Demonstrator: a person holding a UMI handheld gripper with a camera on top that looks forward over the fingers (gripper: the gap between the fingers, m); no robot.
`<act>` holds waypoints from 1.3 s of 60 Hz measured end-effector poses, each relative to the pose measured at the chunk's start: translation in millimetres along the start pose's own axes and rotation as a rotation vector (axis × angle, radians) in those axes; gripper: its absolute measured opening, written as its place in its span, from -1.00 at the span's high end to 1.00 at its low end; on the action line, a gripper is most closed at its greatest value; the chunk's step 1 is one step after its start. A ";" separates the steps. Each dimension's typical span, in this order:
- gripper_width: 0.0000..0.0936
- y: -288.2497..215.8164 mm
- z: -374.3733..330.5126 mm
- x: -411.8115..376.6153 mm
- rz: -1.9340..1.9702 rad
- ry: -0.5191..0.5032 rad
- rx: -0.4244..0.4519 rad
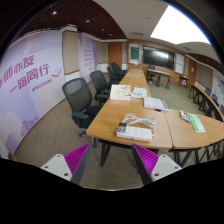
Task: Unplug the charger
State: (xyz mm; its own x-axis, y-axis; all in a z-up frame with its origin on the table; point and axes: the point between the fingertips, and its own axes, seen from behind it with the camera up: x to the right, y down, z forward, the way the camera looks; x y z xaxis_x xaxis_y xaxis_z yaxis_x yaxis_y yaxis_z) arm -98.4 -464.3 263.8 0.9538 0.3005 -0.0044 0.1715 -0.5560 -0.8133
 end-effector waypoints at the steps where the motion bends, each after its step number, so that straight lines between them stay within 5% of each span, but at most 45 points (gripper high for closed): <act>1: -0.82 14.4 13.2 -8.2 0.003 0.007 -0.001; 14: -0.83 23.8 70.7 12.7 0.053 0.073 -0.020; 31: -0.83 11.6 264.4 42.5 0.094 0.192 0.094; 42: -0.79 16.1 353.8 64.4 0.154 0.245 0.093; 46: -0.58 18.1 372.8 70.6 0.161 0.263 0.084; 52: 0.19 20.0 388.2 76.2 0.162 0.270 0.075; 70: 0.51 8.5 378.5 77.1 0.191 0.286 0.025; 73: 0.52 -59.5 334.8 94.1 0.134 0.346 0.250; 78: 0.52 -174.6 258.2 104.4 0.013 0.351 0.484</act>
State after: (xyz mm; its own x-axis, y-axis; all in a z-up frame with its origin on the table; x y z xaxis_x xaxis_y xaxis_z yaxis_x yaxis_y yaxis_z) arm -92.5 -135.7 255.1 0.9937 -0.0240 0.1098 0.1063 -0.1170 -0.9874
